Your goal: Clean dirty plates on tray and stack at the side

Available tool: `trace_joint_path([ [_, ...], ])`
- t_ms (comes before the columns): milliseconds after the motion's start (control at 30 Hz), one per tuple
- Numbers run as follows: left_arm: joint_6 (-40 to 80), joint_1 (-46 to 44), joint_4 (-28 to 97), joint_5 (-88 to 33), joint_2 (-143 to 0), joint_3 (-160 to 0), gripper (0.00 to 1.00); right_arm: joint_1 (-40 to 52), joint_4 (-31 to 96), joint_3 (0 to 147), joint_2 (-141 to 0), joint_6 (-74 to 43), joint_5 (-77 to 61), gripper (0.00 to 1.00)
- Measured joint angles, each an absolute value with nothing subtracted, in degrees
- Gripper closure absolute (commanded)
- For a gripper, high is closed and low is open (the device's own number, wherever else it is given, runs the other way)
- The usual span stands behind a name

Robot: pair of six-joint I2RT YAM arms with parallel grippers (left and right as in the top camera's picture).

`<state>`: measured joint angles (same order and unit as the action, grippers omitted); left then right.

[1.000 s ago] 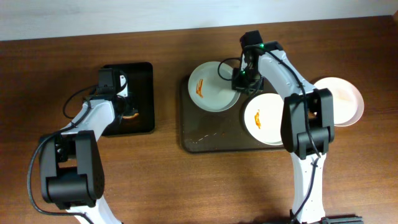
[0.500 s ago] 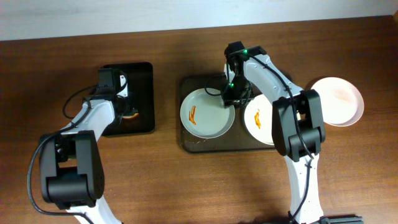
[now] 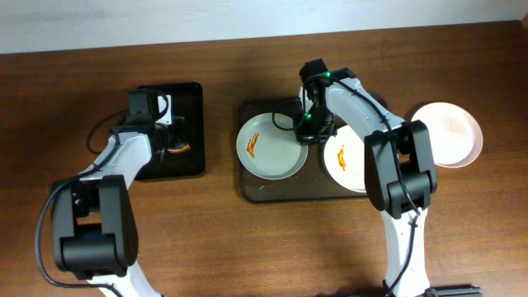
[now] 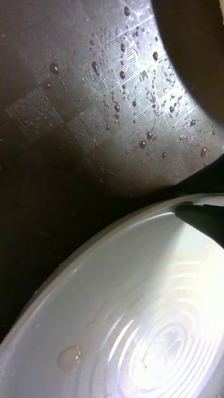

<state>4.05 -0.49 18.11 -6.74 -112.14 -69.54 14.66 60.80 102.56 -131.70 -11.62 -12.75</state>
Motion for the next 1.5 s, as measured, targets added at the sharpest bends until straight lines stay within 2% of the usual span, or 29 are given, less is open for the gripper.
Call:
trace_joint_path([
  [533, 4.08, -0.49, 23.09, -4.27, -115.33, -73.21, 1.0, 14.61, 60.8, 102.52, -131.66, -11.64, -12.8, 0.94],
  [600, 4.08, -0.49, 24.67, -4.03, -111.94, -73.19, 1.0, 14.61, 60.8, 102.52, -131.66, -11.68, -12.82, 0.94],
  [700, 4.08, -0.49, 28.34, -4.01, -98.04, -73.32, 1.0, 14.59, 60.8, 102.52, -131.66, -11.66, -12.88, 0.94],
  [800, 4.08, -0.49, 28.95, -4.03, -93.19, -73.36, 1.0, 14.57, 60.8, 102.52, -131.66, -11.66, -12.97, 0.95],
  [833, 4.08, -0.49, 28.45, -4.03, -93.21, -73.36, 1.0, 14.57, 60.82, 102.52, -131.66, -11.66, -12.97, 0.96],
  [933, 4.08, -0.45, 10.57, -3.97, -97.97, -69.67, 1.0, 14.52, 60.82, 102.41, -131.59, -11.7, -13.17, 0.96],
  [1000, 4.08, -0.34, 7.33, -4.82, -102.83, -67.7, 1.0, 14.5, 60.8, 102.37, -131.52, -11.77, -13.19, 0.96],
  [1133, 4.08, -0.23, 5.13, -7.53, -96.92, -66.96, 1.0, 14.5, 60.77, 102.35, -131.5, -11.77, -13.17, 0.95],
  [1300, 4.08, -0.23, 5.23, -5.56, -97.56, -67.07, 1.0, 14.5, 60.75, 102.3, -131.5, -11.79, -13.17, 0.96],
  [1433, 4.08, -0.23, 6.9, -5.56, -87.79, -67.26, 1.0, 14.5, 60.75, 102.3, -131.5, -11.81, -13.19, 0.96],
  [1500, 4.08, -0.23, 8.4, -5.45, -95.55, -67.22, 1.0, 14.5, 60.75, 102.3, -131.5, -11.79, -13.19, 0.96],
])
